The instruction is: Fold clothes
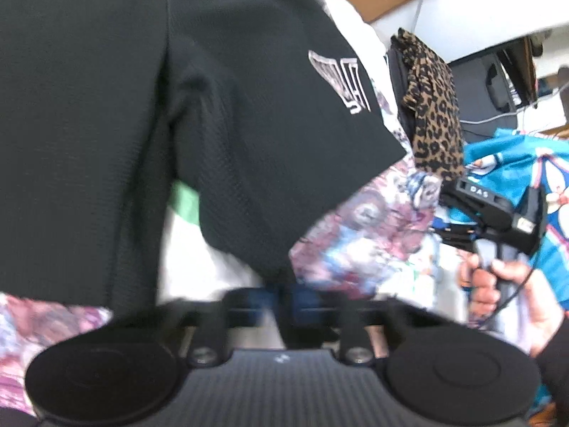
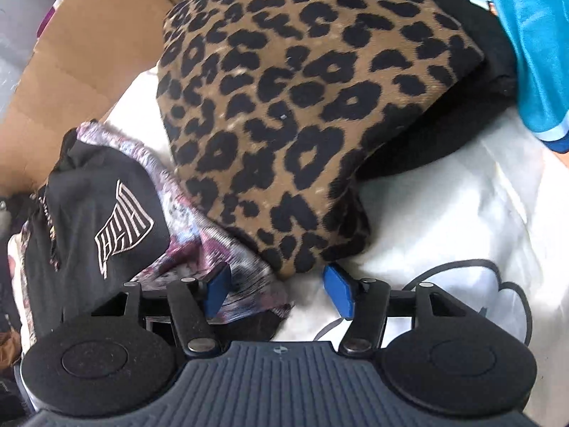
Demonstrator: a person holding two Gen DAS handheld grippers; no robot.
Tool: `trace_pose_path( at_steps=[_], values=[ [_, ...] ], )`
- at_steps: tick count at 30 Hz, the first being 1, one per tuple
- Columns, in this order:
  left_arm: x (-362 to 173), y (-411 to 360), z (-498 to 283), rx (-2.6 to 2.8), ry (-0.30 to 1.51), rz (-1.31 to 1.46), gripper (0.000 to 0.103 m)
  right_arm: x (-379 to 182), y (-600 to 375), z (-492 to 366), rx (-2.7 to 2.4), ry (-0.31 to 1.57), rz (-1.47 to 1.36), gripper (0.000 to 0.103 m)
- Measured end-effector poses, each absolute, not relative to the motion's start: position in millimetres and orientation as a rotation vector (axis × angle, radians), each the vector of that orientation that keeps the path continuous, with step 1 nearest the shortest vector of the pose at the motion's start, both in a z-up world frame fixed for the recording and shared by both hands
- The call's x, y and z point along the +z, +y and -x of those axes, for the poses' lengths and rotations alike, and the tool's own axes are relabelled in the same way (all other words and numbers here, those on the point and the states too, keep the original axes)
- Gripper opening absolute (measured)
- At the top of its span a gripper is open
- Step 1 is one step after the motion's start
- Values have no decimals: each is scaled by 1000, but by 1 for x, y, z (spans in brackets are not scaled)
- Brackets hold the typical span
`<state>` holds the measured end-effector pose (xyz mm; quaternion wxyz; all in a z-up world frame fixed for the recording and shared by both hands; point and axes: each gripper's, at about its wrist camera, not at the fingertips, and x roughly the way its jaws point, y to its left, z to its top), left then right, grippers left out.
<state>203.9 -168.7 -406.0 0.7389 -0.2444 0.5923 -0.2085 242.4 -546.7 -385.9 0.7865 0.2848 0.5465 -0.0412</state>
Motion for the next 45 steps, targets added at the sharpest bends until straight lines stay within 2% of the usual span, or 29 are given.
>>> trace_pose_path(
  at_steps=[9, 14, 23, 26, 32, 36, 39, 45],
  values=[
    [-383, -125, -212, -308, 1192, 622, 5, -374, -517, -253, -45, 1210, -544, 62],
    [-374, -101, -216, -215, 1126, 679, 5, -365, -516, -260, -95, 1158, -545, 62],
    [-377, -79, -215, -157, 1141, 705, 5, -371, -494, -273, -38, 1214, -451, 57],
    [-378, -77, -215, -156, 1144, 707, 5, -377, -485, -273, -28, 1245, -404, 51],
    [-378, -74, -217, -141, 1147, 710, 5, -383, -492, -269, -36, 1245, -456, 50],
    [-377, -75, -217, -140, 1151, 695, 5, -390, -495, -257, -27, 1282, -410, 31],
    [-377, -77, -218, -144, 1152, 681, 5, -388, -485, -259, 20, 1296, -357, 4],
    [-376, -84, -215, -156, 1162, 658, 5, -361, -467, -262, 80, 1315, -206, 2]
  ],
)
